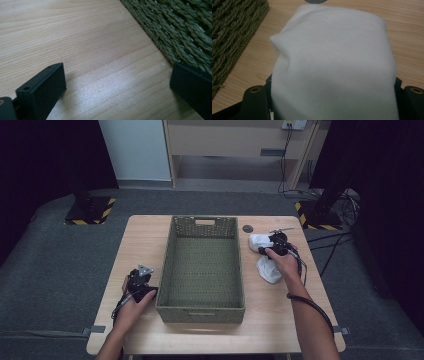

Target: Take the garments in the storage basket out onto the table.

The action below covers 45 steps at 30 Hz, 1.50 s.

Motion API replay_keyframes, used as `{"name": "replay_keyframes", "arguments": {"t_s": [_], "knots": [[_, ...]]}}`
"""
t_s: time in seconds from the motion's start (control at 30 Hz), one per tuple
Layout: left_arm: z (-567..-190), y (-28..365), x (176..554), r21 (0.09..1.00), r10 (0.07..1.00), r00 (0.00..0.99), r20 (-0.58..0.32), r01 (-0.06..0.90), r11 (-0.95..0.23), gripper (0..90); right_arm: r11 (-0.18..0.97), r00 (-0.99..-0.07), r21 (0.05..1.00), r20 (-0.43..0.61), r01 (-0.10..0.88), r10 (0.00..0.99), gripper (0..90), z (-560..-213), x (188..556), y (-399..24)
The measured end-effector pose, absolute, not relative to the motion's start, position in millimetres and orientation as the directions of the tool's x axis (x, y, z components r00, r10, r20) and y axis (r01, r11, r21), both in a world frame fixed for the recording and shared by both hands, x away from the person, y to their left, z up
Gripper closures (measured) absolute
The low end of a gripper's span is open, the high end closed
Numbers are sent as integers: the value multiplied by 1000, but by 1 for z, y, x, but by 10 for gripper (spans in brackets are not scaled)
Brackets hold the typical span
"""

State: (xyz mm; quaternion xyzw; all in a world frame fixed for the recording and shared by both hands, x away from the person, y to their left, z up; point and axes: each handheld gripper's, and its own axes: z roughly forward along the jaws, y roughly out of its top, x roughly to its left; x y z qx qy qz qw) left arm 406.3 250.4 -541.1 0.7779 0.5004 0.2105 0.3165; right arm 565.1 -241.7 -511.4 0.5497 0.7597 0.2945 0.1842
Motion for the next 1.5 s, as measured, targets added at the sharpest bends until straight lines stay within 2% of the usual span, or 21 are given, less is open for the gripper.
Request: {"name": "replay_keyframes", "arguments": {"t_s": [0.23, 0.37, 0.73, 0.9, 1.23, 1.5], "knots": [[-541, 250, 406, 703, 912, 411, 11, 645, -299, 0, 182, -308, 648, 86, 740, 947, 85, -509, 564, -244], [-541, 250, 406, 703, 912, 411, 11, 645, -299, 0, 178, -311, 663, 87, 727, 946, 43, -501, 561, -247], [-541, 250, 406, 703, 912, 411, 11, 645, -299, 0, 147, -302, 715, 94, 683, 949, 38, -467, 558, -252], [-541, 250, 406, 703, 912, 411, 11, 645, -299, 0, 96, -292, 731, 146, 675, 945, 35, -457, 557, -248], [-541, 250, 406, 703, 911, 411, 11, 645, -299, 0, 131, -307, 756, 97, 642, 947, 35, -433, 550, -241], [-541, 250, 406, 703, 912, 411, 11, 645, -299, 0, 128, -308, 764, 96, 632, 947, 36, -416, 542, -240]]}}
